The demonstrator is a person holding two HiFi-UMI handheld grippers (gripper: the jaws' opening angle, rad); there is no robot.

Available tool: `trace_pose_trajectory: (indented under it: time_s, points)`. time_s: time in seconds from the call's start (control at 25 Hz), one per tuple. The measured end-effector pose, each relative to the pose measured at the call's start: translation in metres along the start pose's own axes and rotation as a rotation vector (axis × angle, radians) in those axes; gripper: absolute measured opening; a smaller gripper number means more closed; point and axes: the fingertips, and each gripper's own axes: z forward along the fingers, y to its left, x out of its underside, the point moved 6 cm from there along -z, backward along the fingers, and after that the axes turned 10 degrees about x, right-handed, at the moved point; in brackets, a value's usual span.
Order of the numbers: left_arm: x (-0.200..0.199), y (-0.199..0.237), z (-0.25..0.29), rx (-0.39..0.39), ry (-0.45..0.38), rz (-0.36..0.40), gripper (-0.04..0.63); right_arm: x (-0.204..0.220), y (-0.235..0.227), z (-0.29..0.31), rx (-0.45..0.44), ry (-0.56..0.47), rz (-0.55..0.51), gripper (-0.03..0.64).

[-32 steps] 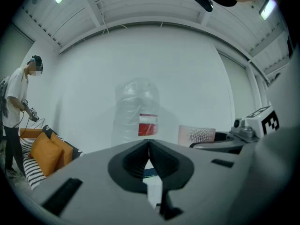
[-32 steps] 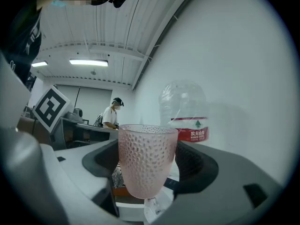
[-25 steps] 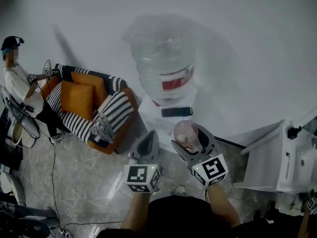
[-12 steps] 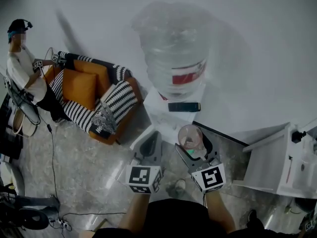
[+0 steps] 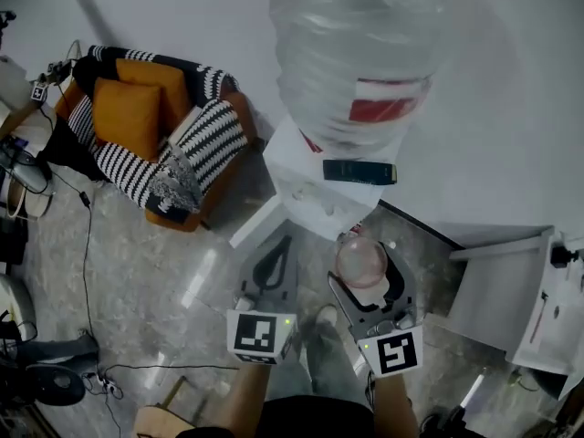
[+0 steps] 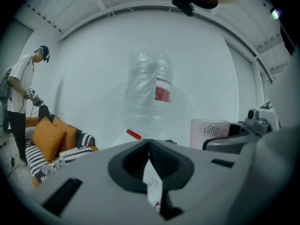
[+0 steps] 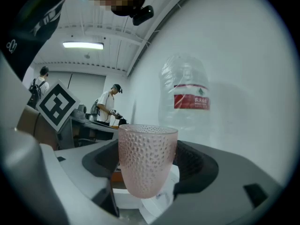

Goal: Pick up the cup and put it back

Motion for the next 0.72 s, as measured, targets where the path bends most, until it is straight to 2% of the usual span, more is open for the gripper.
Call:
trace_pose_trajectory:
  time_s: [0.12,0.2,0.32,0.48,0.6,0.72]
  points:
    - [0.028,0.009,0.009,-0.004,0.002,-0.013,0.012,0.024,0.01,0.01,-0.001,0.026,-0.048,0.373]
    - [0.053,0.018,0.017,-0.007,-0.002,-0.012,0.012,0.044,0.018,0.022,-0.012,0.029,-0.036,0.373]
    - [0.089,0.024,0.032,-0.003,-0.005,-0.051,0.012,0.084,0.026,0.034,-0.022,0.064,-0.026,0.373]
    - [0.151,0.035,0.046,0.019,0.047,-0.045,0.012,0.134,0.039,0.043,-0.033,0.115,-0.105,0.373]
    - [0.204,0.05,0.044,-0.042,0.109,-0.085,0.012,0.178,0.051,0.046,-0.055,0.145,-0.105,0.373]
    - [0.256,0.067,0.045,-0.098,0.119,-0.111,0.012,0.233,0.062,0.053,-0.06,0.17,-0.088,0.373]
